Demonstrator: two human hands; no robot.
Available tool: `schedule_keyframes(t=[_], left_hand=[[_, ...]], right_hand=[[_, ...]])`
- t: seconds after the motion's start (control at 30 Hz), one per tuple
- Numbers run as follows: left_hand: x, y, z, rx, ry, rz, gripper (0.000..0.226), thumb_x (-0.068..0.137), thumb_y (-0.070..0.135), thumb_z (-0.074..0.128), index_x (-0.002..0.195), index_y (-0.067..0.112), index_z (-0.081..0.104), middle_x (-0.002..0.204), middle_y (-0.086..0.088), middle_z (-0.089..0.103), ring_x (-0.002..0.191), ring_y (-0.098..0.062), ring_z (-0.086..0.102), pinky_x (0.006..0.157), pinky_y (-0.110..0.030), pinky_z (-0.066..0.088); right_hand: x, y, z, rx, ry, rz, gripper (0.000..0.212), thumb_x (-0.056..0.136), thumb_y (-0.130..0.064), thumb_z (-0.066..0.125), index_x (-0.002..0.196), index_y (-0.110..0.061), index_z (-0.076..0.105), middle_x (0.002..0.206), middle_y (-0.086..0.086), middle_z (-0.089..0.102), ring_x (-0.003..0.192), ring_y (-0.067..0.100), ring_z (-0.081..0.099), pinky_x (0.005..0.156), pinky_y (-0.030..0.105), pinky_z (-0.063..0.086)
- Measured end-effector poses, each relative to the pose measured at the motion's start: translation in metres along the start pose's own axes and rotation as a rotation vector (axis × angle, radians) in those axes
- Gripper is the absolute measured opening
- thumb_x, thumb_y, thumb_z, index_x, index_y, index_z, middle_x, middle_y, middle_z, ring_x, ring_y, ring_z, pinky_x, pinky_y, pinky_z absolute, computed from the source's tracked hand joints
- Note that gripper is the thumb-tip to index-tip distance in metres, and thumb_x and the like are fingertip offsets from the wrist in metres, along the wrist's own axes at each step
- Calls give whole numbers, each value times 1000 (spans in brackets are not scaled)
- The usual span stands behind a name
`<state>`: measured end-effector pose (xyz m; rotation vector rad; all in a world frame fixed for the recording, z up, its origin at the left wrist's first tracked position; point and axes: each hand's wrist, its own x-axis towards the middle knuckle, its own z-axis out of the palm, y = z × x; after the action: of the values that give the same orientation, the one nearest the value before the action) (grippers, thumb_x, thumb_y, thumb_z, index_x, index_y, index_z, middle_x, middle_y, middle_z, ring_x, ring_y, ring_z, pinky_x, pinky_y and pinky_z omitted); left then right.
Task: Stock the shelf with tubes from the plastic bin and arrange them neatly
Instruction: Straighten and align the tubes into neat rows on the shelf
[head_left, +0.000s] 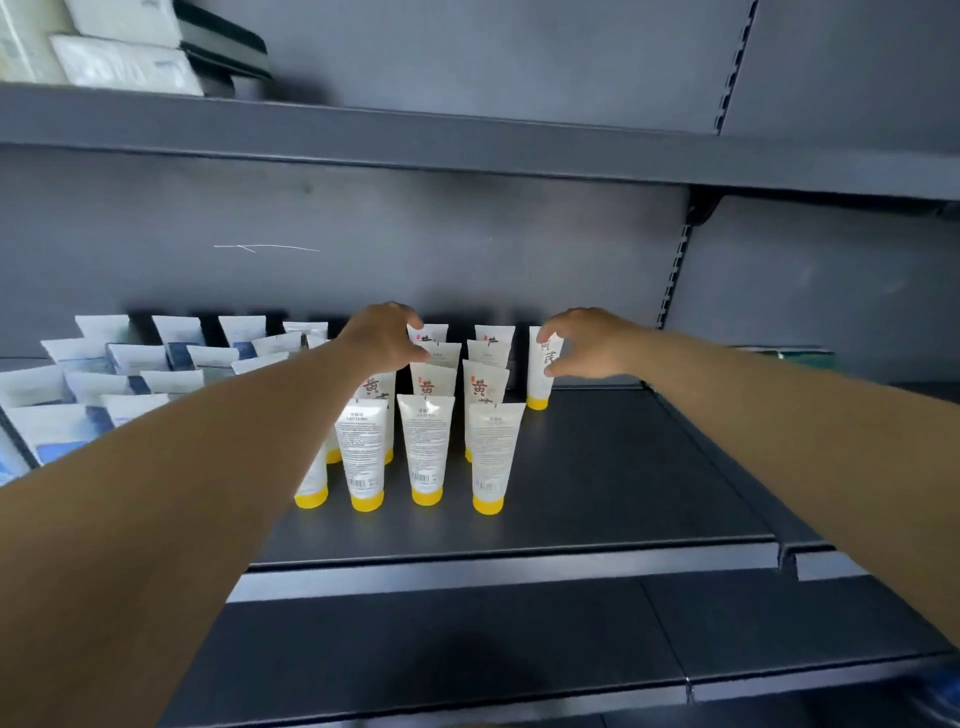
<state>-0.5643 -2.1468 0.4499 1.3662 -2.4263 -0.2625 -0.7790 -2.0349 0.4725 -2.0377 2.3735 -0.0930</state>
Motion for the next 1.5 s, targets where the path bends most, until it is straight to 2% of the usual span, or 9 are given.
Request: schedule_keyframes(t=[0.2,0.33,0.43,0.53,0.7,0.97,1.17,1.33,1.5], left_hand=[[31,6,25,-9,2,-94,45,84,28,66,127,18,55,130,-6,55,118,-25,52,96,-32,45],[49,6,34,-8,-24,-128,44,83,27,67,125,19,56,121,-6,60,111,-24,57,94,-32,47],[63,5,37,9,-18,-120,40,84,26,66,122,18,58,124,-3,59,107,-22,60,91,-28,44],[74,3,42,36,-9,-117,36,85,25,65,120,15,60,129,-4,55,114,-23,56,94,-29,43],[86,2,51,59,-26,-115,37,85,27,66,119,14,62,127,-6,58,117,-25,53,94,-28,43],[89,2,51,88,-48,-109,31,87,29,63,109,9,69,120,-10,60,113,-29,55,95,-34,47],[89,1,55,56,-49,-128,27,86,28,64,106,11,71,112,-10,67,109,-27,58,91,-31,48],[90,-1,56,48,-42,-141,31,86,28,65,111,9,68,113,-11,67,109,-27,59,94,-34,49],[92,-6,57,45,-35,-156,35,84,27,66,113,7,66,114,-12,66,108,-28,59,94,-36,49]], right_hand=[[49,5,14,33,-3,-113,46,88,-26,61,132,-21,50,130,4,50,118,22,47,87,26,39],[77,2,19,57,-10,-164,43,88,-24,62,129,-21,53,130,4,50,111,22,50,87,32,47],[95,-2,24,87,-16,-191,41,88,-19,63,127,-19,55,131,4,51,111,21,51,86,28,42],[110,-6,30,93,-18,-216,40,88,-17,63,128,-18,55,131,5,53,116,23,52,87,25,39],[124,-11,39,103,-21,-270,37,88,-6,60,123,-18,60,123,4,59,108,21,55,79,23,38],[128,-10,39,122,-37,-303,36,88,-2,57,122,-14,62,123,3,59,110,19,54,80,21,36],[131,-10,42,152,-34,-267,37,89,1,53,121,-15,62,113,8,63,92,18,55,69,22,41],[136,-10,45,166,-2,-226,42,92,4,40,120,-14,64,130,6,57,110,22,55,83,24,41],[140,-6,47,122,16,-214,47,89,9,38,118,-14,66,135,7,55,118,26,53,88,26,43]])
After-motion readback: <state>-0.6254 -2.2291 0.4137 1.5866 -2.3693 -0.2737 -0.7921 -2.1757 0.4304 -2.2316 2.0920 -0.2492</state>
